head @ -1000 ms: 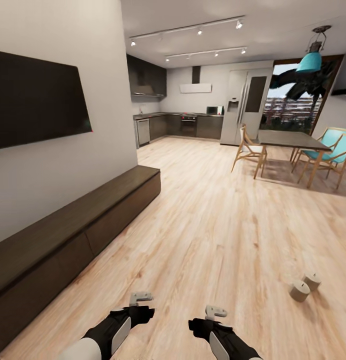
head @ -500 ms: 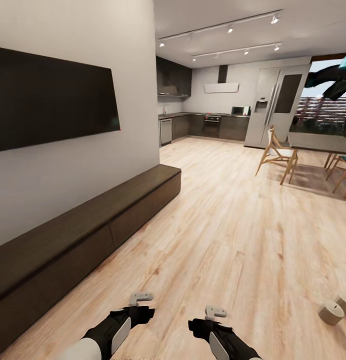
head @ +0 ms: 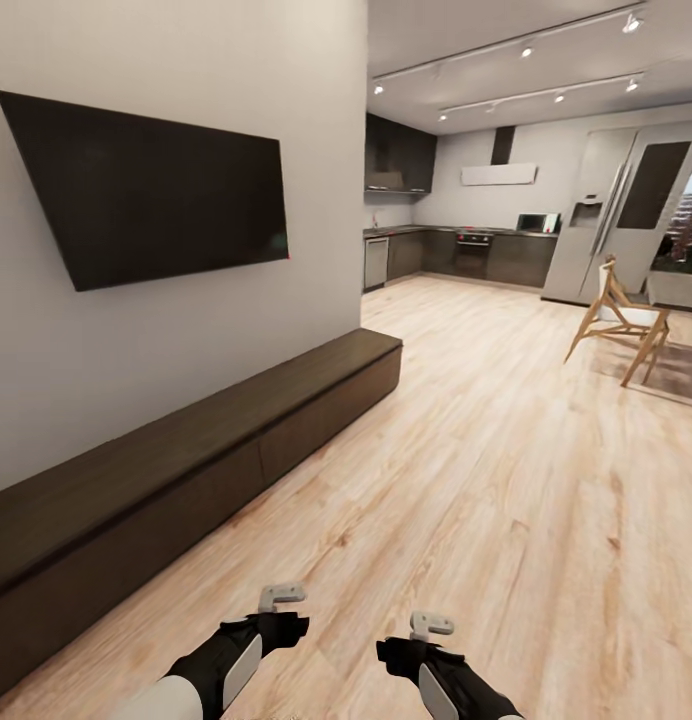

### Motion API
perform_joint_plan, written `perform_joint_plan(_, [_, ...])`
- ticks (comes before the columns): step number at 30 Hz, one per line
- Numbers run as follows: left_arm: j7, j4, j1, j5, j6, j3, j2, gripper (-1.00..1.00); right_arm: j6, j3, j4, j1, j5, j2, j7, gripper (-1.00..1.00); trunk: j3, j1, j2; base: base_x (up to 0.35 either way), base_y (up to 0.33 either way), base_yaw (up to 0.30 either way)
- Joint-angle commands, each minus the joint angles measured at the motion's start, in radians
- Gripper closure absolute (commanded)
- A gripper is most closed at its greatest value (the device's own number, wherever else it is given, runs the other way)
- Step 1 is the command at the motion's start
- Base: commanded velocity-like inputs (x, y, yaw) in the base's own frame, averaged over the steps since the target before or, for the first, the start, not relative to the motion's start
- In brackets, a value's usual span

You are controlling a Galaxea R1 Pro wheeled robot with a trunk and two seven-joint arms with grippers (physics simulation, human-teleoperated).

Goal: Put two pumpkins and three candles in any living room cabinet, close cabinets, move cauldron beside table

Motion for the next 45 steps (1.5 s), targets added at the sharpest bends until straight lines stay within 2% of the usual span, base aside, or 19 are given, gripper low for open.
perform_joint_plan(1, [0.001, -0.001, 0.000, 0.010, 0.005, -0.008, 0.001, -1.00, 0.006, 0.003, -0.003, 0.000, -0.010, 0.000, -0.006, -1.00, -0.001, 0.000, 0.000, 0.000, -0.094, 0.292])
perform_joint_plan(12, [0.002, -0.001, 0.000, 0.010, 0.005, -0.008, 0.001, -1.00, 0.005, 0.003, -0.003, 0.000, -0.009, 0.000, -0.006, -1.00, -0.001, 0.000, 0.000, 0.000, -0.156, 0.292])
perform_joint_plan(32, [0.001, -0.001, 0.000, 0.010, 0.005, -0.008, 0.001, -1.00, 0.005, 0.004, -0.003, 0.000, -0.009, 0.001, -0.006, -1.00, -0.001, 0.000, 0.000, 0.001, -0.263, 0.292])
perform_joint_plan(45, [0.001, -0.001, 0.000, 0.010, 0.005, -0.008, 0.001, -1.00, 0.005, 0.005, -0.003, 0.000, -0.008, 0.001, -0.006, -1.00, -0.001, 0.000, 0.000, 0.085, -0.157, 0.292])
